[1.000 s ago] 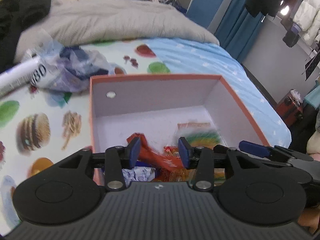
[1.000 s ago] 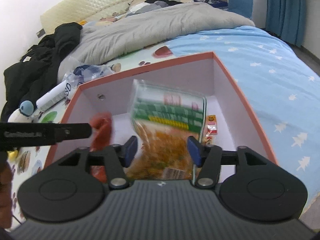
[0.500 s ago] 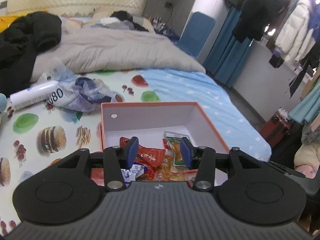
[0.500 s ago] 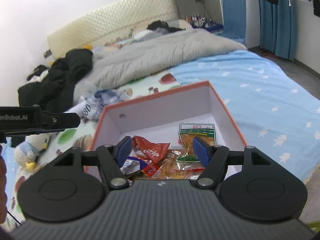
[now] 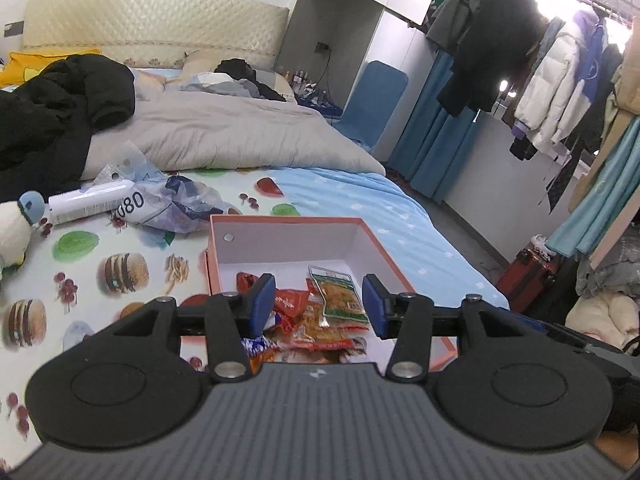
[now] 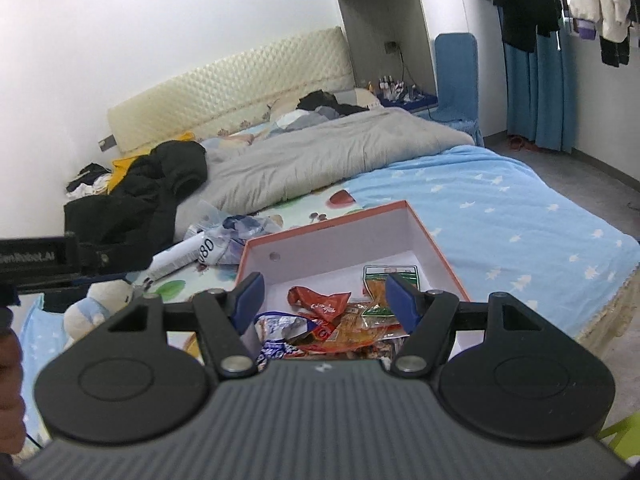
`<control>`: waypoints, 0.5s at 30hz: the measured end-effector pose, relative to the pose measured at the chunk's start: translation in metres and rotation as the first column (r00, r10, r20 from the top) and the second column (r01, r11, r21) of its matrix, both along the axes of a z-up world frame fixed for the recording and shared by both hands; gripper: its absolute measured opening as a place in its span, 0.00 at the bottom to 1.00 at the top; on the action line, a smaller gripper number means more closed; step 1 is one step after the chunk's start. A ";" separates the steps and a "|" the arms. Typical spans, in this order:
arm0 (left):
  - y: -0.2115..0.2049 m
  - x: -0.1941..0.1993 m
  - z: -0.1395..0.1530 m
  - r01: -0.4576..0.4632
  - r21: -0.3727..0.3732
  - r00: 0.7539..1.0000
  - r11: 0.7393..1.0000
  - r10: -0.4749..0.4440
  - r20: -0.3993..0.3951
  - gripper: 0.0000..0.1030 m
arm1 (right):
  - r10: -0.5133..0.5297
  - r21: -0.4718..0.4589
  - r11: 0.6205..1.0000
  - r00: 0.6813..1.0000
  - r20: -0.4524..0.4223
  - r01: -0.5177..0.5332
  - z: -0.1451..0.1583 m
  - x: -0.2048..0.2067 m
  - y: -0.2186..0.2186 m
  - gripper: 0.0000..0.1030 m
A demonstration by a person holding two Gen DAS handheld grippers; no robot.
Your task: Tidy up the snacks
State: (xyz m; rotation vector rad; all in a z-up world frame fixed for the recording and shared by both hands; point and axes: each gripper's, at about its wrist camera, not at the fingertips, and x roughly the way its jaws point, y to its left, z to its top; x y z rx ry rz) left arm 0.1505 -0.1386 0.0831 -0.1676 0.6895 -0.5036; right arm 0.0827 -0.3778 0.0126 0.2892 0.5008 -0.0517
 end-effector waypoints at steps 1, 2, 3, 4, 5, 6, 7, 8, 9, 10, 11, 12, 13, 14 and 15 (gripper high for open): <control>0.002 -0.007 0.000 0.005 0.000 1.000 1.000 -0.005 0.001 0.54 | 0.001 -0.004 1.000 1.000 0.005 -0.001 0.002 -0.005 0.003 0.67; 0.003 -0.015 0.001 0.007 0.006 1.000 1.000 -0.007 0.007 0.55 | 0.002 -0.010 1.000 1.000 0.010 -0.002 0.003 -0.010 0.006 0.67; 0.005 -0.023 0.001 0.009 0.012 1.000 1.000 -0.009 0.012 0.56 | 0.002 -0.015 1.000 1.000 0.015 -0.002 0.004 -0.016 0.008 0.67; 0.006 -0.031 0.001 0.009 0.015 1.000 1.000 -0.009 0.014 0.56 | 0.003 -0.015 1.000 1.000 0.017 -0.002 0.005 -0.021 0.011 0.67; 0.008 -0.036 0.001 0.009 0.014 1.000 1.000 -0.009 0.014 0.57 | 0.005 -0.013 1.000 1.000 0.018 -0.004 0.005 -0.026 0.012 0.67; 0.009 -0.043 0.001 0.009 0.013 1.000 1.000 -0.009 0.015 0.57 | 0.005 -0.011 1.000 1.000 0.019 -0.004 0.005 -0.031 0.014 0.67; 0.011 -0.050 0.001 0.010 0.013 1.000 1.000 -0.010 0.017 0.57 | 0.004 -0.009 1.000 1.000 0.020 -0.004 0.005 -0.035 0.015 0.67; 0.012 -0.055 0.001 0.010 0.016 1.000 1.000 -0.010 0.020 0.58 | 0.004 -0.007 1.000 1.000 0.022 -0.003 0.004 -0.038 0.016 0.67; 0.013 -0.061 0.000 0.010 0.025 1.000 1.000 -0.010 0.025 0.58 | 0.002 -0.006 1.000 1.000 0.025 -0.002 0.003 -0.043 0.017 0.67; 0.013 -0.065 -0.001 0.010 0.033 1.000 0.999 -0.011 0.029 0.59 | 0.001 -0.004 1.000 1.000 0.027 -0.001 0.001 -0.046 0.018 0.67; 0.012 -0.069 -0.003 0.009 0.043 0.999 0.999 -0.010 0.031 0.60 | 0.001 -0.001 1.000 1.000 0.029 -0.001 0.000 -0.049 0.019 0.67; 0.012 -0.072 -0.004 0.008 0.047 0.999 0.999 -0.009 0.031 0.60 | 0.004 0.001 1.000 0.999 0.034 -0.004 -0.002 -0.051 0.020 0.67; 0.012 -0.075 -0.006 0.008 0.049 0.999 0.999 -0.009 0.031 0.60 | 0.008 -0.002 1.000 0.999 0.037 -0.008 -0.004 -0.054 0.021 0.67; 0.012 -0.076 -0.009 0.006 0.052 1.000 0.999 -0.007 0.028 0.61 | 0.011 -0.007 1.000 0.999 0.032 -0.010 -0.006 -0.055 0.022 0.67; 0.011 -0.078 -0.012 0.000 0.057 1.000 0.998 -0.002 0.025 0.61 | 0.013 -0.013 1.000 1.000 0.029 -0.013 -0.009 -0.056 0.022 0.67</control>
